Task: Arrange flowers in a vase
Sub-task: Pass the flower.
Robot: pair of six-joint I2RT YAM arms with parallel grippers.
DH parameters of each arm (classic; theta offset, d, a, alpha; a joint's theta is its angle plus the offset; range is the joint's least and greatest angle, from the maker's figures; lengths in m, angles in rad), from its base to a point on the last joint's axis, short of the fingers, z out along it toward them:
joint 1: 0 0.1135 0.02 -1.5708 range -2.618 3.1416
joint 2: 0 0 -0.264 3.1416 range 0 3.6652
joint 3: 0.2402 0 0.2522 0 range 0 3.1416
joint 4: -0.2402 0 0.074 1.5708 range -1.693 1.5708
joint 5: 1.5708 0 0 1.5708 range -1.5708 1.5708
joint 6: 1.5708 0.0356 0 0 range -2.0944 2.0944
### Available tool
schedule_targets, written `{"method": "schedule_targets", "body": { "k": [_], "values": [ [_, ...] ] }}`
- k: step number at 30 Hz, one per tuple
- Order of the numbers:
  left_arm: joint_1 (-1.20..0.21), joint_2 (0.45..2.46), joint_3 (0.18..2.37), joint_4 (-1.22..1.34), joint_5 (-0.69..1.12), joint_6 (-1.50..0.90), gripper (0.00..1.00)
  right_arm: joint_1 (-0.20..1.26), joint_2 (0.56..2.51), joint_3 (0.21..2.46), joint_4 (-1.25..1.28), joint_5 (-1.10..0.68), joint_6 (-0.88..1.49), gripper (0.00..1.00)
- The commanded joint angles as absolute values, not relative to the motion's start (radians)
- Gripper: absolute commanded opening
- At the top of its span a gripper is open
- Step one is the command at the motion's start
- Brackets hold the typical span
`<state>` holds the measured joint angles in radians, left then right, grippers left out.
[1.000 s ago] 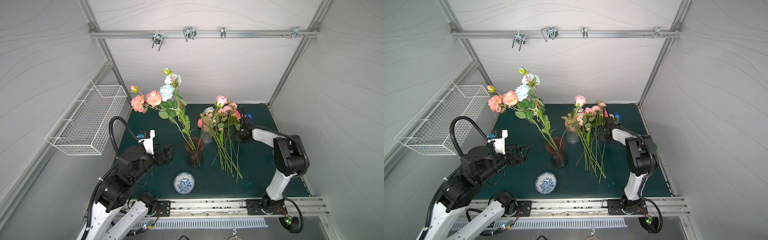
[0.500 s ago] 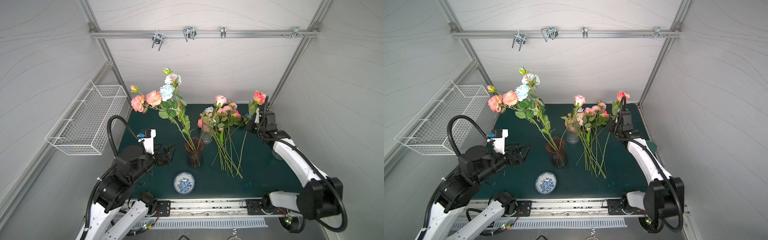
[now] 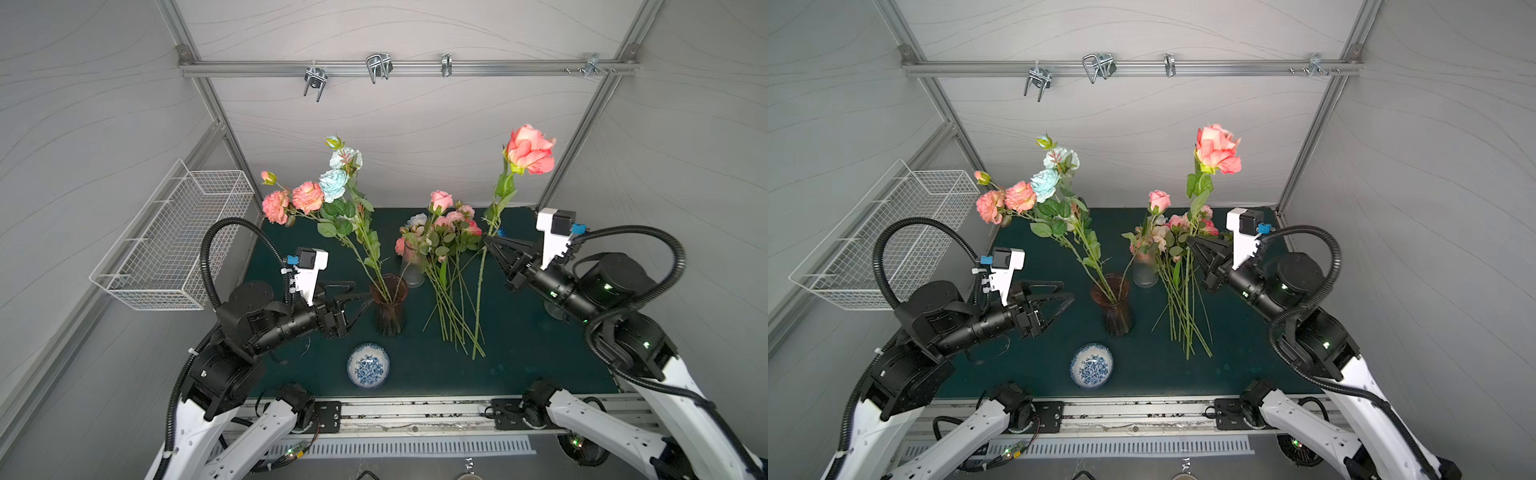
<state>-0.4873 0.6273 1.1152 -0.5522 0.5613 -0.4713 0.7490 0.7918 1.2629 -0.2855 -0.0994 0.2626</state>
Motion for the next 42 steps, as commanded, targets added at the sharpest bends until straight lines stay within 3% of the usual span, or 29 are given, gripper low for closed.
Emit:
{"method": "schedule_targets", "body": {
  "k": [1,8,13,24,33,37,42],
  "values": [
    [-0.490,0.670,1.161,-0.303,0.775,-0.571,0.79,0.823,0.869,1.294,-0.334,-0.252,0.230,0.00],
    [-0.491,0.731,1.183,-0.110,0.850,-0.690,0.69,1.026,0.979,1.319,-0.295,-0.241,0.208,0.00],
    [-0.499,0.764,1.191,-0.106,0.861,-0.703,0.59,1.124,1.039,1.326,-0.241,-0.195,0.197,0.00],
    [-0.527,0.748,1.118,-0.139,0.857,-0.674,0.41,1.147,1.084,1.403,-0.052,-0.155,0.224,0.00],
    [-0.653,0.813,1.158,-0.153,0.818,-0.623,0.31,1.161,1.181,1.505,-0.020,-0.179,0.230,0.00],
    [-0.679,0.830,1.177,-0.185,0.787,-0.591,0.21,1.169,1.200,1.525,-0.021,-0.190,0.230,0.00],
    [-0.682,0.831,1.200,-0.219,0.747,-0.569,0.00,1.170,1.184,1.502,-0.025,-0.175,0.229,0.00]
  ]
}}
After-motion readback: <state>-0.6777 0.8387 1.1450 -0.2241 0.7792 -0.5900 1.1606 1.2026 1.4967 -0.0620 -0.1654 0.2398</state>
